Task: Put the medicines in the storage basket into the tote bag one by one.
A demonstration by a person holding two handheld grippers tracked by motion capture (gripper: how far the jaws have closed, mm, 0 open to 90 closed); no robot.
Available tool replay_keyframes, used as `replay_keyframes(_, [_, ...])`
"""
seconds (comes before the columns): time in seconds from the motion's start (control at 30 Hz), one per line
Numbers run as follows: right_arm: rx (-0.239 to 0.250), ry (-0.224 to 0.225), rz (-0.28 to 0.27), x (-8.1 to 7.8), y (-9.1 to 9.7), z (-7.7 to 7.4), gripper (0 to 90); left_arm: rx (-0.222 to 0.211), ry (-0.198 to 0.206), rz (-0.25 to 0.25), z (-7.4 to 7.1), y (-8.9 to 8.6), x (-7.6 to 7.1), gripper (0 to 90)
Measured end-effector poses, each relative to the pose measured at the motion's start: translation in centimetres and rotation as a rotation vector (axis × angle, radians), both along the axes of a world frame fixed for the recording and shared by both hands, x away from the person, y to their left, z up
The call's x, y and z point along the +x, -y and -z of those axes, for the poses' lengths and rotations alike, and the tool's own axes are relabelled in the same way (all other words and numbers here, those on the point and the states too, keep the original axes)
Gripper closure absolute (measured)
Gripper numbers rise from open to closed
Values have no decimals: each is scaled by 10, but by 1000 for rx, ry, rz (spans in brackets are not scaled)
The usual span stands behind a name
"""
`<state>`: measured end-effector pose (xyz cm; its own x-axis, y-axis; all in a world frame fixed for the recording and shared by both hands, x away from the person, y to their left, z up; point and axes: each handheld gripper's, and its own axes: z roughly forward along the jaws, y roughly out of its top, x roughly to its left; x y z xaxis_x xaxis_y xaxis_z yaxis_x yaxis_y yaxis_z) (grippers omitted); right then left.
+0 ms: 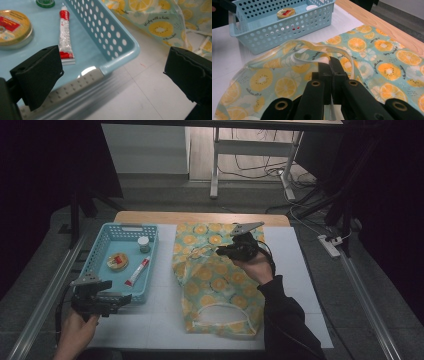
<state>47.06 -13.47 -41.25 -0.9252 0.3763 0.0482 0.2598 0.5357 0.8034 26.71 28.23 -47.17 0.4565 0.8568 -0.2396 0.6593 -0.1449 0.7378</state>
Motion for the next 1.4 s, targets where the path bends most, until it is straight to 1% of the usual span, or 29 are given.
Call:
replay_keyframes(0.07, [0, -1, 2, 0, 0, 0, 899, 10, 6, -4, -2, 0, 4, 13])
replay_keyframes(0.13, [3, -3, 6, 1, 0, 0, 900, 9, -1, -3, -3, 0, 8, 12])
replay_keyframes(0.27, [6, -7, 7, 1, 1, 0, 900, 39, -7, -6, -4, 0, 16, 10])
replay_keyframes(0.33, [6, -8, 5, 1, 1, -1, 899, 46, -2, -10, -5, -1, 19, 10])
replay_keyframes(0.43, [4, -6, 3, 0, 0, -1, 899, 54, 2, -29, -5, -2, 24, 9])
replay_keyframes(0.53, [5, -4, 2, 0, 0, -1, 899, 65, -4, -50, -5, -5, 29, 8])
replay_keyframes(0.6, [6, -5, 2, 0, 0, -1, 899, 61, -15, -58, -5, -7, 33, 8])
replay_keyframes(0.7, [2, -6, 1, 0, -1, 0, 899, 76, -28, -78, -5, -10, 39, 10])
replay_keyframes(0.93, [3, -7, 0, 0, -1, 0, 899, 98, -38, -82, -6, -17, 51, 4])
replay_keyframes(1.03, [4, -8, 0, 0, -1, 0, 899, 91, -34, -77, -6, -19, 57, 3])
replay_keyframes(1.13, [5, -6, 0, 0, 0, -1, 899, 112, -47, -73, -7, -19, 63, 0])
replay_keyframes(1.2, [5, -5, 1, 0, 0, -1, 899, 123, -45, -68, -8, -19, 66, 0])
replay_keyframes(1.33, [5, -5, 1, 0, 0, -1, 899, 113, -65, -61, -9, -22, 75, 10])
replay_keyframes(1.4, [4, -4, 1, 0, 0, -1, 899, 116, -69, -60, -9, -24, 79, 11])
